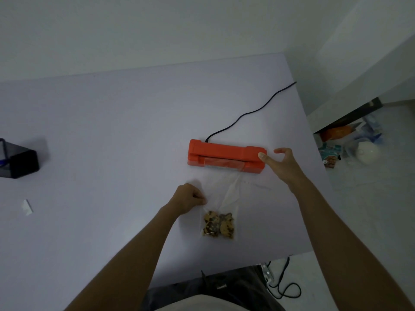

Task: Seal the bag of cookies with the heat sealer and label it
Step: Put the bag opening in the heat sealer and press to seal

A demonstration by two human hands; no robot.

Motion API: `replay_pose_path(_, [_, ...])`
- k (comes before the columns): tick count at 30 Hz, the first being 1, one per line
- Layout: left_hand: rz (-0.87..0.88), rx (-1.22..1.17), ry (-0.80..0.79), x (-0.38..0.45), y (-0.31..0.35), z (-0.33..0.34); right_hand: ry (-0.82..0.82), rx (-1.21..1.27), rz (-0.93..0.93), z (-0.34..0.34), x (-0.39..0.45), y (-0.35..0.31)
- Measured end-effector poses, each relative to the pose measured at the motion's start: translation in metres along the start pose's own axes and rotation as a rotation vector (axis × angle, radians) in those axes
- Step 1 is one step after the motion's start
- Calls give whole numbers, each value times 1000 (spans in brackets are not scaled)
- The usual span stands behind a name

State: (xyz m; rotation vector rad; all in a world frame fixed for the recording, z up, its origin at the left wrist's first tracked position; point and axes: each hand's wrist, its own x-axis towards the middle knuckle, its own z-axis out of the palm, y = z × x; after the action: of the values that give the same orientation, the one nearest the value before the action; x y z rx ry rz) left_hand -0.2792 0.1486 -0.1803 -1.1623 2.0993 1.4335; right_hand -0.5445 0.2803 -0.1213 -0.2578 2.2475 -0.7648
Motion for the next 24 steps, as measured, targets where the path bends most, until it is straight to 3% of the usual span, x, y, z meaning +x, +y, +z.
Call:
replay_pose_path(8, [-4, 11, 5, -2, 2, -1, 34, -9, -10, 0, -5, -5])
replay_pose_path(14, [-14, 55, -13, -6, 10, -8, 218, 15, -105, 8, -19, -7])
replay_pose_path(17, [-48, 9, 82, -8, 14, -21, 240, 234, -113, 19, -34, 0])
replay_pose_path(20, [-33, -49, 275, -8, 21, -38, 243, 491, -49, 34, -45, 3])
replay_pose_path(22, [-9, -67, 453, -6, 26, -48, 242, 433, 28, 43, -46, 7])
replay_pose_path(24, [34, -98, 593, -3, 34, -57, 114, 250, 90, 52, -45, 12])
